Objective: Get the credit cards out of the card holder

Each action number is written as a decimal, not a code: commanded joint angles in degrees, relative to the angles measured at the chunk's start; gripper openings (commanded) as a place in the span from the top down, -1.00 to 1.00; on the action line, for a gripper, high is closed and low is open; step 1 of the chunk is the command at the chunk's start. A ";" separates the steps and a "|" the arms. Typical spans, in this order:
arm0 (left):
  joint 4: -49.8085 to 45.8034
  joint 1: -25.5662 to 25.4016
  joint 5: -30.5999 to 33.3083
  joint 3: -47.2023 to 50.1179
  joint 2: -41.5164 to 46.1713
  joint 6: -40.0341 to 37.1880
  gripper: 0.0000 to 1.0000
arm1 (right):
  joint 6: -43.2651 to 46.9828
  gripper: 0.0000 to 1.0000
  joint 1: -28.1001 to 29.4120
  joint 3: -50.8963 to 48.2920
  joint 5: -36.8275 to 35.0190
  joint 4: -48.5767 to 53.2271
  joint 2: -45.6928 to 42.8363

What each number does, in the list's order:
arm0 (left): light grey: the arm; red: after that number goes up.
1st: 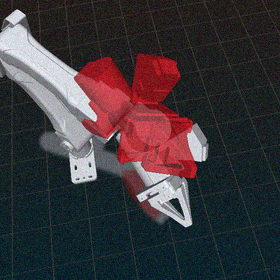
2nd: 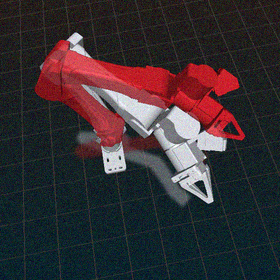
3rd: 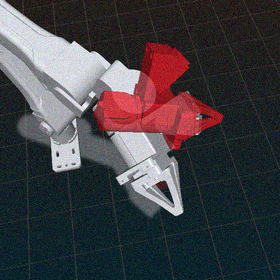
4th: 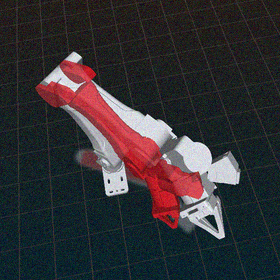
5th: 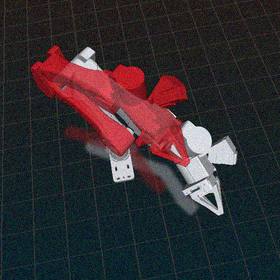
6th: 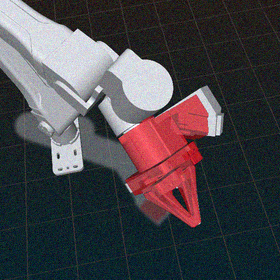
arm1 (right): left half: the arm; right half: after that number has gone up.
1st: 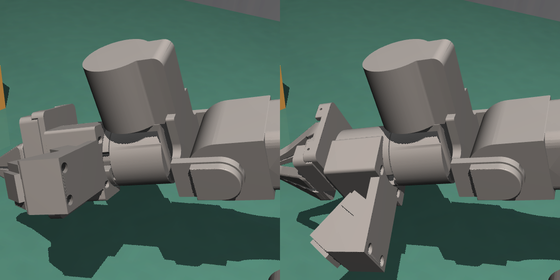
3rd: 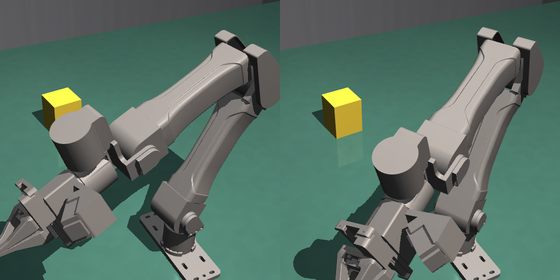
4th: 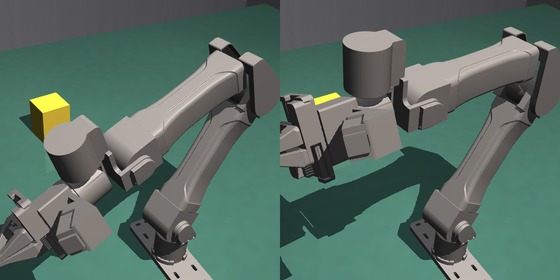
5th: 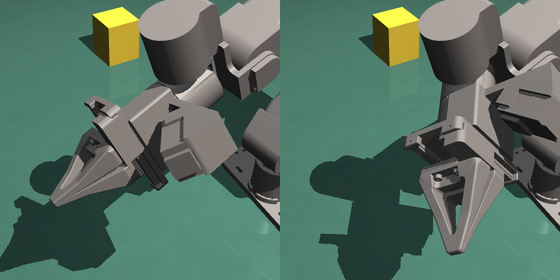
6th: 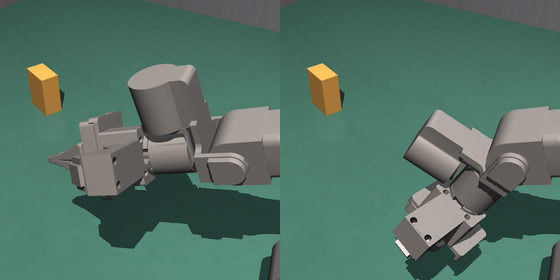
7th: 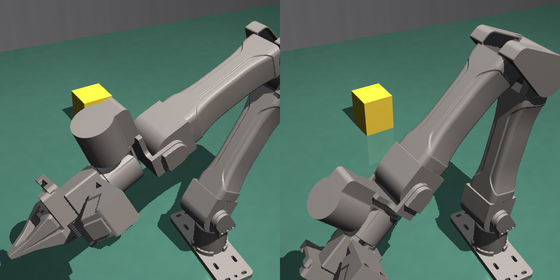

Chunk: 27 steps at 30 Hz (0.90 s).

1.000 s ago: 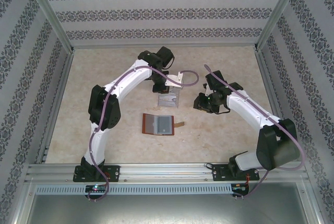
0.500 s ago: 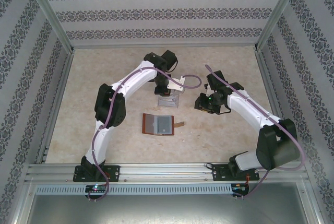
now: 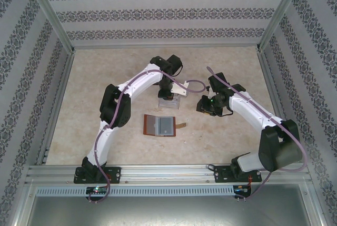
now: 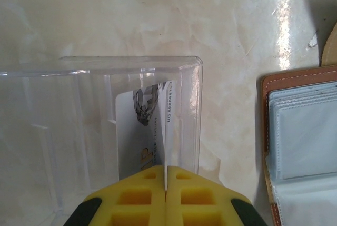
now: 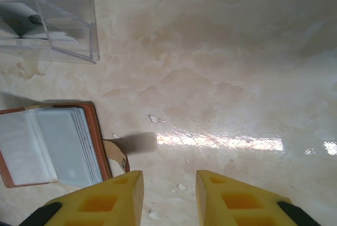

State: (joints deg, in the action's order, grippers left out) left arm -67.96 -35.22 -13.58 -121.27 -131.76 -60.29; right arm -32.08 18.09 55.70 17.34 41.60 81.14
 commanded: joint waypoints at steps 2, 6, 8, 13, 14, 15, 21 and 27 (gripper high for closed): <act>-1.57 -0.73 1.43 -1.77 -0.79 -1.10 0.81 | 1.02 0.34 -0.68 -0.68 -0.32 0.71 -0.60; -0.47 -0.82 2.91 -2.29 -0.57 -0.83 0.72 | 1.03 0.34 -0.67 -0.69 -0.35 0.54 -0.63; 0.34 -0.87 3.72 -2.48 -0.46 -0.58 0.68 | 0.98 0.34 -0.64 -0.74 -0.30 0.51 -0.64; 1.81 -0.81 5.08 -2.48 -0.49 -0.08 0.65 | 0.96 0.34 -0.62 -0.86 -0.24 0.38 -0.64; 1.83 -0.83 5.12 -2.48 -0.59 0.04 0.65 | 0.95 0.34 -0.68 -0.95 -0.23 0.23 -0.64; 1.78 -0.82 5.23 -2.43 -0.61 0.13 0.65 | 0.95 0.34 -0.66 -0.96 -0.16 0.23 -0.56; 1.96 -0.82 5.69 -2.14 -0.38 1.76 0.74 | 0.58 0.34 -0.60 -1.12 0.54 -0.28 -0.58; 6.17 -0.85 4.67 2.14 3.48 5.93 0.80 | 0.37 0.35 1.34 -0.71 1.26 -1.17 0.38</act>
State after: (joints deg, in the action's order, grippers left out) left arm -64.60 -35.31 -8.51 -121.25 -131.41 -57.54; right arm -31.53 18.31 55.20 17.41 41.08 81.14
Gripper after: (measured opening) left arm 0.106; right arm 0.326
